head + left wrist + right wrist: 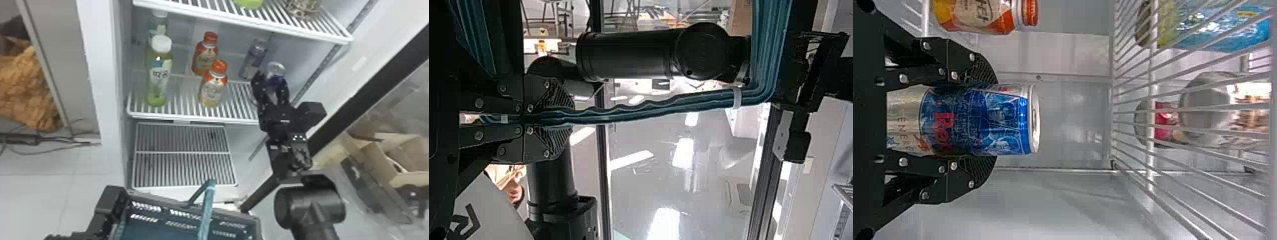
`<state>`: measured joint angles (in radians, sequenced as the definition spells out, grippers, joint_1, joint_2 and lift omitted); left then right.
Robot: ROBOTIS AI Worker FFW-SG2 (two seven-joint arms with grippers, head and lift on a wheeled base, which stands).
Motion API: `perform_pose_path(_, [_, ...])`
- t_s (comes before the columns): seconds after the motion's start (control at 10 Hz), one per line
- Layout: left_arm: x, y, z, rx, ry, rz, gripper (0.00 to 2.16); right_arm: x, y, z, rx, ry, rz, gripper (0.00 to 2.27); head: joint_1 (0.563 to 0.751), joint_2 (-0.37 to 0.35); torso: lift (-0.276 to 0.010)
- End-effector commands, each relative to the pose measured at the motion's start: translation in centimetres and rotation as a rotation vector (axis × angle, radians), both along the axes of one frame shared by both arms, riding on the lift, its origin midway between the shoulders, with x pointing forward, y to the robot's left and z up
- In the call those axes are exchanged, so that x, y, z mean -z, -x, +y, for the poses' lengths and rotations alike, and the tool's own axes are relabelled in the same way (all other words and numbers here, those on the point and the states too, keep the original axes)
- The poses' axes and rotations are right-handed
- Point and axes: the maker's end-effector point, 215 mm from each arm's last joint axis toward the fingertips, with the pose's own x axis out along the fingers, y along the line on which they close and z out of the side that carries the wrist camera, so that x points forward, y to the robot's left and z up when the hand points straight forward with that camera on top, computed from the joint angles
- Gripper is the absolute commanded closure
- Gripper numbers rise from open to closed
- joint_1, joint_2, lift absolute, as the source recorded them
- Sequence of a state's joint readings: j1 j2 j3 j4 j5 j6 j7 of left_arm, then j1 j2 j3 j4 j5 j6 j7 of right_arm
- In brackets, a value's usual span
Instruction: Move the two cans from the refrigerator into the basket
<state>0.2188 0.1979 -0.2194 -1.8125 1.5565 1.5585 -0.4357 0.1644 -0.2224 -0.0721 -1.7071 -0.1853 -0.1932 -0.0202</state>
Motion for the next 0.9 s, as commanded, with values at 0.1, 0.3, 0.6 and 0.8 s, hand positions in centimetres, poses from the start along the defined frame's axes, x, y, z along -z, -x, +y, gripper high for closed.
perform_pose_path(0.1, [0.0,0.4,0.1,0.013,0.001,0.004,1.21,-1.8,1.6,0.0,0.003,0.010,-0.032,0.79,0.695,-0.350,-0.266])
perform_pose_path(0.3, [-0.1,0.3,0.1,0.012,0.002,0.002,1.21,-3.2,3.0,0.1,0.001,0.013,-0.053,0.79,0.695,-0.350,-0.266])
perform_pose_path(0.6, [-0.1,0.4,0.0,0.014,0.003,0.002,1.21,-5.1,5.8,0.1,-0.005,-0.024,-0.075,0.79,0.695,-0.350,-0.266])
perform_pose_path(0.8, [-0.1,0.4,0.0,0.014,0.003,0.002,1.21,-6.1,7.6,1.0,-0.025,-0.045,-0.074,0.79,0.695,-0.350,-0.266])
